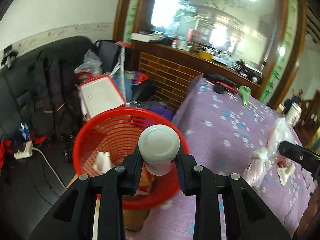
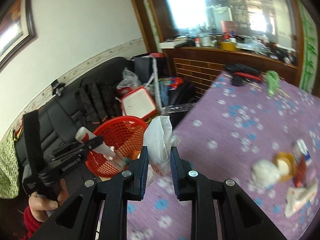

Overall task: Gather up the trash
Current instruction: 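Carry the spray bottle and white bag with both grippers over the red basket, then open both grippers to drop the bottle and bag into the basket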

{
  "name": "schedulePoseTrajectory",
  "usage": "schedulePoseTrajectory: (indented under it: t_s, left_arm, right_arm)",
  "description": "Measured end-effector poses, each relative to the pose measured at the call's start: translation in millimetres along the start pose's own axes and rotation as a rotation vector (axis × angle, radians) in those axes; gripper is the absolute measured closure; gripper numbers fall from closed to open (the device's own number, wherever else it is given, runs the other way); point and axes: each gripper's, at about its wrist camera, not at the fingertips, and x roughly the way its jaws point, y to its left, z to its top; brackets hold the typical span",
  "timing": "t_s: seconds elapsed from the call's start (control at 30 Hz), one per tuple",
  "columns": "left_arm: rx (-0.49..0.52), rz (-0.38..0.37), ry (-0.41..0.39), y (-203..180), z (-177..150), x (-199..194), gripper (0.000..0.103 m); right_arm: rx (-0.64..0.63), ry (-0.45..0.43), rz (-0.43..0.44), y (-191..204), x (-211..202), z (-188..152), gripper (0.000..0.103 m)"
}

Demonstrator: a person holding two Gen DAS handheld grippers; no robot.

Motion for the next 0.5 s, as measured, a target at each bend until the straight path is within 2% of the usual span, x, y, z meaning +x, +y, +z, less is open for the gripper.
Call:
schedulePoseTrajectory:
  t_s: [0.1, 0.27, 0.37, 0.4, 0.47, 0.5]
  left_arm:
    - [-0.032, 0.005, 0.02, 22.5, 2.9, 12.6, 0.074]
    - [-0.052, 0.018, 0.035, 36.7, 1.6, 23.8, 0.074]
    - [-0.056, 0.026, 0.041, 39.7, 2.5, 28.9, 0.074]
    - [-0.061, 0.032, 0.037, 41.2, 2.7, 29.0, 0.071]
    - [-0.065, 0.035, 0.025, 42.5, 2.7, 26.2, 0.053]
    - [-0.066, 0.037, 0.016, 42.7, 2.6, 23.7, 0.051]
  right_arm:
    - [-0.023, 0.021, 0.013, 19.7, 27.8, 9.3, 0.08]
    - [-0.031, 0.044, 0.027, 37.9, 68.3, 20.9, 0.08]
    - [-0.018, 0.068, 0.049, 40.4, 88.3, 24.8, 0.075]
    - [-0.011, 0.08, 0.058, 40.3, 94.4, 25.3, 0.073]
    - [0.008, 0.087, 0.069, 36.9, 96.9, 25.2, 0.072]
    - [0.014, 0.084, 0.071, 34.0, 94.4, 24.9, 0.071]
